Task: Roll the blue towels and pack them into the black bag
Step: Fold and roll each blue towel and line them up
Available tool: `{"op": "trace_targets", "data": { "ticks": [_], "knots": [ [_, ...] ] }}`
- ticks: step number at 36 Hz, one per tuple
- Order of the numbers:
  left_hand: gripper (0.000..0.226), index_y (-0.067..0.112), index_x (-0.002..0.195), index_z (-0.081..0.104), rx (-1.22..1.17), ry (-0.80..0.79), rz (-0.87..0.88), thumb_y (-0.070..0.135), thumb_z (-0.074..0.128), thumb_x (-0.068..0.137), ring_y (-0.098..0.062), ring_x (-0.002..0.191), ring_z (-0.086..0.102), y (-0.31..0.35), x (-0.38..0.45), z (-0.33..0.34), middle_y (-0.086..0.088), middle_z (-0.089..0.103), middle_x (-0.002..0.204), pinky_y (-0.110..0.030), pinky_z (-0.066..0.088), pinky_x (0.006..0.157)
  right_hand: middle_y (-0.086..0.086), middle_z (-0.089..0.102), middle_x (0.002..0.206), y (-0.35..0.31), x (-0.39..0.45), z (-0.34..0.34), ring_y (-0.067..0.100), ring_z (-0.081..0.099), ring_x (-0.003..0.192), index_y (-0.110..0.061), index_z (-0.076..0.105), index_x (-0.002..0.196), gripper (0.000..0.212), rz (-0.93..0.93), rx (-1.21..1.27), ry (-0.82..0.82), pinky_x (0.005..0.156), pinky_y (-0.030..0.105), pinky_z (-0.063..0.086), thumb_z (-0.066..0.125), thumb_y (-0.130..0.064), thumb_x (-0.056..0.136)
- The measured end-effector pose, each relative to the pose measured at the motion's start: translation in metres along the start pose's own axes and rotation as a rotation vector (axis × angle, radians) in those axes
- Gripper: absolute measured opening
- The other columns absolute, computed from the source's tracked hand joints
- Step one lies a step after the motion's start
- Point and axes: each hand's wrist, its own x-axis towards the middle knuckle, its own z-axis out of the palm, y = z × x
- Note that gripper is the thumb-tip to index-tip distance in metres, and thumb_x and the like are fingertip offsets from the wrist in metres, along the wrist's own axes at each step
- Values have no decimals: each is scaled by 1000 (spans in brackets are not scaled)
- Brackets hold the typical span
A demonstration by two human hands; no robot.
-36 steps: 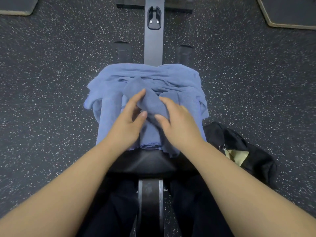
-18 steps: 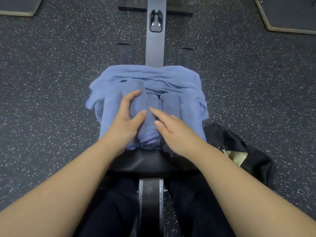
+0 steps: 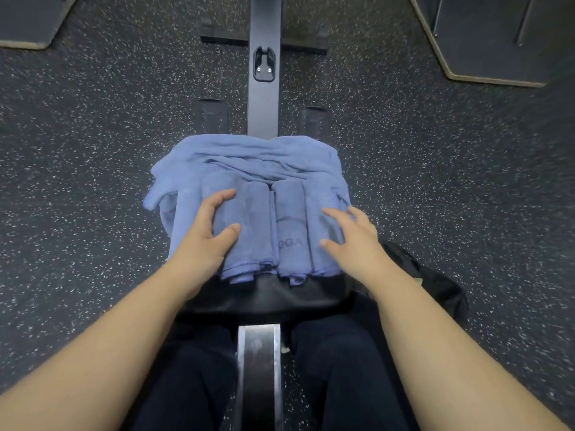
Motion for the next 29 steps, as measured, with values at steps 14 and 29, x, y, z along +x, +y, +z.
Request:
{"op": "trace_targets", "data": {
  "ticks": [14, 29],
  "knots": [
    [49, 41, 127, 44, 17, -62, -21, 6, 54, 94, 26, 96, 46, -9, 4, -2, 27, 47, 127, 2, 36, 82, 15, 30, 151, 2, 24, 28, 31, 28, 139, -39, 14, 151, 83, 113, 250, 18, 113, 41, 25, 66, -40, 87],
    [50, 41, 128, 45, 31, -96, -9, 6, 55, 94, 10, 124, 40, -9, 6, -2, 21, 46, 136, -18, 30, 109, 13, 36, 146, 2, 32, 32, 33, 34, 134, -28, 9, 152, 94, 156, 267, 108, 110, 42, 30, 72, -34, 83]
  ]
}}
